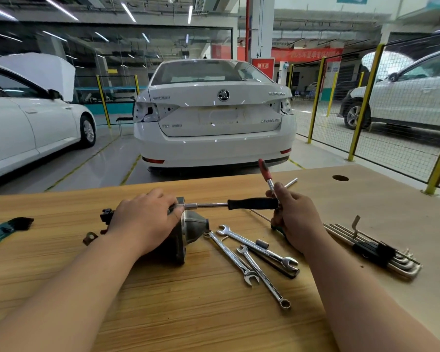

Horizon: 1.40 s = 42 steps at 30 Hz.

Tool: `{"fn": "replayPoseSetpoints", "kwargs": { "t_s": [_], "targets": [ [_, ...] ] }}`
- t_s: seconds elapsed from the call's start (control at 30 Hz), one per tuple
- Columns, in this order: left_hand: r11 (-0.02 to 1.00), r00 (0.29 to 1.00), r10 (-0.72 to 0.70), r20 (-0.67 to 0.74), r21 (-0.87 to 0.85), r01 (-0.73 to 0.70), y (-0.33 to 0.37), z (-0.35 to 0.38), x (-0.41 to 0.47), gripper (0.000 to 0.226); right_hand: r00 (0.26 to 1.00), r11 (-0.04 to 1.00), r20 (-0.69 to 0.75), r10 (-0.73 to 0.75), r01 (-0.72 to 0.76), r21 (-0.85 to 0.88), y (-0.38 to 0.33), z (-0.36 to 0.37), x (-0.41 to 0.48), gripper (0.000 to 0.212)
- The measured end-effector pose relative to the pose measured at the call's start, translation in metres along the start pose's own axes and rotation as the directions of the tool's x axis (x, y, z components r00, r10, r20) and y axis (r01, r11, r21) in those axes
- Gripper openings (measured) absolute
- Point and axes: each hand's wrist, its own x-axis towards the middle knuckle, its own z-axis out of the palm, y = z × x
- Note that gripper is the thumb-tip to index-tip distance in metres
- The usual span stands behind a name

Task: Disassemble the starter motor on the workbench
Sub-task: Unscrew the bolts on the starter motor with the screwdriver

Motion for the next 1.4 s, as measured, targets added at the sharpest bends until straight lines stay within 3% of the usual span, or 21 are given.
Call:
{"fn": "replayPoseSetpoints", "kwargs": {
  "t_s": [0.33, 0.57, 0.8, 1.07, 1.13, 1.27, 1.4],
  "targets": [
    [1.000, 1.000, -0.017, 0.001, 0.021, 0.017, 0.002, -0.001, 0.001, 0.044, 0.998, 0.998, 0.044, -0.042, 0.039, 0.057, 0.001, 0.000, 0.001, 0.019],
    [1.000, 1.000, -0.021, -0.007, 0.021, 0.021, 0.004, -0.003, 0.000, 0.039, 0.991, 0.987, 0.111, -0.076, 0.059, 0.149, -0.002, -0.003, -0.002, 0.026],
    [0.999, 1.000, -0.022, -0.019, 0.034, 0.022, 0.004, -0.001, 0.000, 0.042, 0.993, 0.996, 0.083, -0.088, 0.085, 0.039, 0.000, -0.005, 0.001, 0.019],
    [1.000, 0.999, -0.016, -0.049, 0.023, 0.017, 0.004, -0.001, -0.001, 0.040, 0.999, 1.000, 0.037, -0.006, 0.006, 0.005, 0.001, 0.001, 0.003, 0.024],
    [0.999, 0.998, -0.036, -0.057, -0.015, 0.035, 0.002, -0.001, -0.002, 0.051, 0.999, 0.999, 0.050, -0.018, 0.017, 0.036, -0.001, 0.002, 0.001, 0.021],
    [0.993, 0.997, -0.067, -0.038, -0.100, 0.063, -0.002, -0.001, -0.004, 0.096, 0.996, 0.997, 0.081, -0.032, 0.026, 0.077, -0.008, 0.003, -0.004, 0.020],
    [0.985, 0.992, -0.069, -0.109, -0.163, 0.050, -0.005, 0.001, -0.006, 0.092, 0.993, 0.990, 0.107, -0.044, 0.029, 0.138, -0.012, 0.004, -0.009, 0.025]
  ]
}}
